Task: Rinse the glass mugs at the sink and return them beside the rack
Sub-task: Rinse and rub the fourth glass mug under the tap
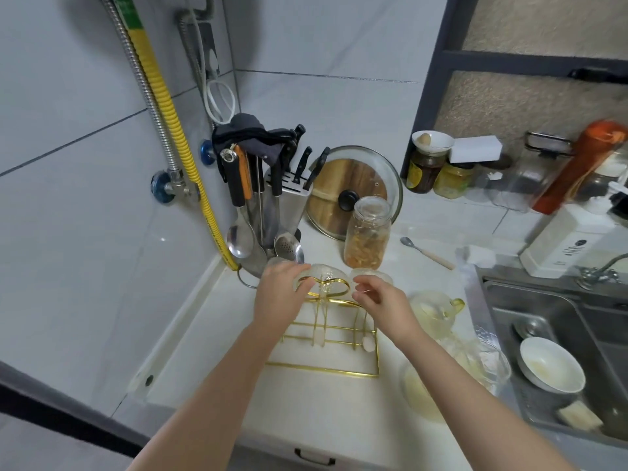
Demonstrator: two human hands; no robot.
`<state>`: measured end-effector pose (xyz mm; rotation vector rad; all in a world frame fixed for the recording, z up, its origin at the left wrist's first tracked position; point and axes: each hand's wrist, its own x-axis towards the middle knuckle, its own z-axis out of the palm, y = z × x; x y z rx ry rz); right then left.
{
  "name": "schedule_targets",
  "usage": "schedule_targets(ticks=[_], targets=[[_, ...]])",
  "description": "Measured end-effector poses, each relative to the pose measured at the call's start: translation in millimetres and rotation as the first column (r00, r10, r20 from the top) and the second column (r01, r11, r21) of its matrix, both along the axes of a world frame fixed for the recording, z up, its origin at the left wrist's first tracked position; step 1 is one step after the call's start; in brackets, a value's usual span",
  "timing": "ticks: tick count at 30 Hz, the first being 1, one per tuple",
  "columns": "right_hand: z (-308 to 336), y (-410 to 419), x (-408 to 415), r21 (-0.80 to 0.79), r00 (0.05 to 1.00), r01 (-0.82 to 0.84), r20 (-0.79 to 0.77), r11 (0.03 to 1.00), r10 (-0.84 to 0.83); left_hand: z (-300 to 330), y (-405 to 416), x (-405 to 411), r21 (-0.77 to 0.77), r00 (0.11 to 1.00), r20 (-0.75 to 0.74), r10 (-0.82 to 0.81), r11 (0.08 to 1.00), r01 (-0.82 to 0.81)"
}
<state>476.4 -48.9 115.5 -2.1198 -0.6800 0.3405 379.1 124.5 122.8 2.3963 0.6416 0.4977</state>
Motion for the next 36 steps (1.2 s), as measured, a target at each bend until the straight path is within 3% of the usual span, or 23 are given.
schedule_targets(ticks=[5,9,11,13,17,23,26,29,36], targets=[[4,-38,-8,-0.012,0.997,-0.027,0.067,1.000,0.028,-2,-38,-4,0.027,0.984,0.143,-0.104,0.994,0.102],[1,-81,-10,-0.017,0.998,-0.009,0.064,1.000,0.011,-8,-80,-2,0.249,0.938,0.242,-0.248,0.950,0.188],[-5,-106,-10,-0.048,0.998,-0.002,0.063,0.999,0.005,-7,-108,-6,0.145,0.927,0.247,-0.282,0.957,0.252],[-12,-130,-12,-0.072,0.998,0.023,0.066,0.997,-0.018,-14,-136,-9,0.036,0.933,0.175,-0.314,0.949,0.312],[-36,-173,-20,-0.107,0.996,0.086,0.011,0.991,-0.085,-50,-178,-13,-0.089,0.901,-0.125,-0.416,0.909,0.408],[-84,-207,-39,-0.206,0.963,0.155,-0.188,0.966,-0.194,-86,-213,4,-0.259,0.817,-0.424,-0.390,0.917,0.303],[-94,-211,-42,-0.245,0.927,0.163,-0.294,0.956,-0.234,-93,-221,12,-0.308,0.814,-0.467,-0.344,0.927,0.215],[-102,-216,-32,-0.318,0.951,0.048,-0.274,0.947,-0.140,-99,-226,19,-0.330,0.827,-0.454,-0.331,0.925,0.189],[-99,-227,-26,-0.191,0.974,-0.012,-0.223,0.981,-0.032,-98,-235,12,-0.353,0.899,-0.358,-0.251,0.928,0.118]])
